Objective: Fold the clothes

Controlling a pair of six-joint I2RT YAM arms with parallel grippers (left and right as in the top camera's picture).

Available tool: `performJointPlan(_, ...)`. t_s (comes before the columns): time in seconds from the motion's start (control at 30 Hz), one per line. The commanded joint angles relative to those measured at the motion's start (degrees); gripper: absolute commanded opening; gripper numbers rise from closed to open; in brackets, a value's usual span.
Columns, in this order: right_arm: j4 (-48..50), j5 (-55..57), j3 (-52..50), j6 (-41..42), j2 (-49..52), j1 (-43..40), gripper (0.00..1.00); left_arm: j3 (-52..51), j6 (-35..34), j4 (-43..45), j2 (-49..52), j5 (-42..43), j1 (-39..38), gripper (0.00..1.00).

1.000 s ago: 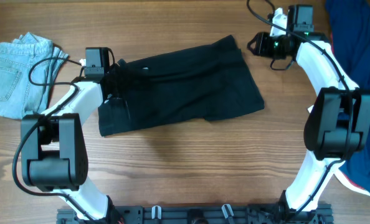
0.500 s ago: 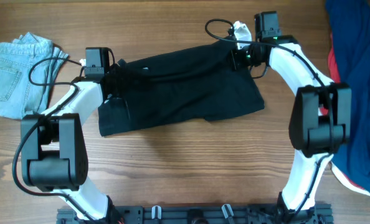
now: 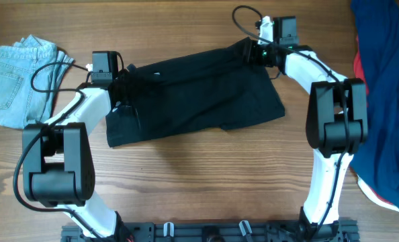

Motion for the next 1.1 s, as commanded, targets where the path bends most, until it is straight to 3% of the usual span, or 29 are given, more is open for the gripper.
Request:
performJointPlan(0.0,-3.10,1.73,1.57,-0.83,1.42,-2.27,0.56,-0.94,0.39,-0.83,1.07,-1.22,1.09,1.00)
performJointPlan(0.17,-8.81,1.66,3.30,-3.32,-4.76,-8.15,0.59,-0.94,0.55,-0.44,-0.59,0.24,3.43,1.00)
performJointPlan(0.3,-22.18,1.75,3.30,-10.01,-8.48,-10.60,0.59,-0.83,5.01,0.04,-4.87,2.40,4.70,1.00)
performJointPlan(0.37,-27.47,1.70,2.91,-11.80,-8.13,-10.34,0.57,-0.83,4.98,-0.66,-7.32,2.45,4.70,1.00)
performJointPlan(0.43,-33.05,1.70,2.43,-14.62,-7.93,-9.49,0.47,-0.83,5.01,-1.66,-9.81,2.47,4.70,1.00)
performJointPlan(0.53,-37.77,1.75,1.84,-17.33,-7.93,-7.65,0.46,-0.83,5.05,-5.77,-13.11,2.08,4.72,1.00)
performJointPlan(0.7,-40.35,1.75,1.66,-18.69,-7.93,-4.44,0.47,-0.85,5.03,-17.68,-14.32,-6.45,6.69,1.00)
performJointPlan(1.07,-39.41,10.08,-2.43,-15.26,-7.93,-0.55,0.47,-0.85,17.25,-19.34,-7.96,3.48,13.70,1.00)
